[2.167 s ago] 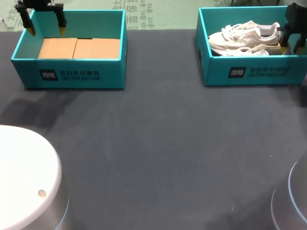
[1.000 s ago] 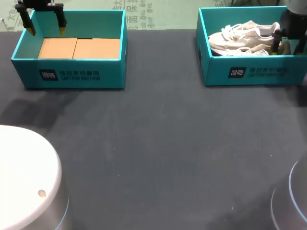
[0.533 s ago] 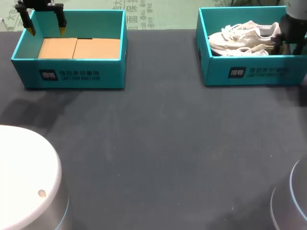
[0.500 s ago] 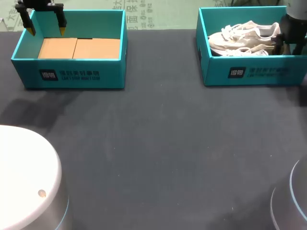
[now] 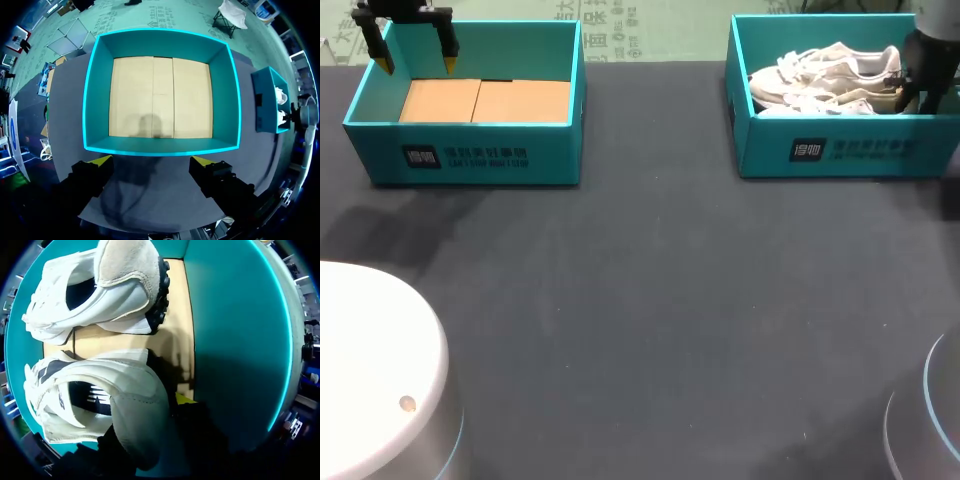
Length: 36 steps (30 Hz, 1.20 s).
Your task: Take the shoe out of the shoebox, open the shoe tongue, remove and reinsert the insole, then place the shoe into the shoebox
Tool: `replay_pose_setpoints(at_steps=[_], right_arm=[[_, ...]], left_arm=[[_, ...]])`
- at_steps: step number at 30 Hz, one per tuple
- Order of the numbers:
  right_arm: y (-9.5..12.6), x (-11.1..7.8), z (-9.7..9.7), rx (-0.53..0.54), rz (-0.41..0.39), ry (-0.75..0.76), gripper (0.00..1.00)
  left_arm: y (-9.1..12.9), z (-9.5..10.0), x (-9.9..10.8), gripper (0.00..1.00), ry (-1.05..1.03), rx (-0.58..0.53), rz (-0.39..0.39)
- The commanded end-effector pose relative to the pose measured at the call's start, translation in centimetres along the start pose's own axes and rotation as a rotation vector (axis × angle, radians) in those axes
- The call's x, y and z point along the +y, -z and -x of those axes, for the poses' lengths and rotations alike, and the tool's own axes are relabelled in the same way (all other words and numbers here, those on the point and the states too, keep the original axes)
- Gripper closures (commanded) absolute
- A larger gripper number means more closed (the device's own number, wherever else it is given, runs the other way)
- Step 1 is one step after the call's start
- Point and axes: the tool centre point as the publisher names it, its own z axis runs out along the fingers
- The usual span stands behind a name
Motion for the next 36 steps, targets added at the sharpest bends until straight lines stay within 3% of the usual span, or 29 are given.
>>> replay_pose_setpoints(at_steps=[1, 7, 11, 20, 26, 36], right_arm=[[0.3, 0.0, 0.3, -0.008, -0.004, -0.004, 0.8], [0.4, 0.1, 1.1, -0.019, -0.003, -0.016, 0.87], [0.4, 0.1, 1.5, -0.024, -0.005, -0.021, 1.0], [1.5, 0.2, 1.5, -0.027, 0.003, -0.015, 1.0], [3.3, 0.1, 0.8, -0.024, 0.013, -0.011, 1.0], [9.1, -0.4, 0.2, -0.032, 0.048, -0.019, 1.0]], left_arm=[[0.0, 0.0, 0.0, 0.0, 0.0, 0.0, 0.0], [0.0, 0.0, 0.0, 0.0, 0.0, 0.0, 0.0], [0.0, 0.0, 0.0, 0.0, 0.0, 0.0, 0.0], [0.0, 0.0, 0.0, 0.0, 0.0, 0.0, 0.0], [0.0, 0.0, 0.0, 0.0, 0.0, 0.0, 0.0], [0.0, 0.0, 0.0, 0.0, 0.0, 0.0, 0.0]])
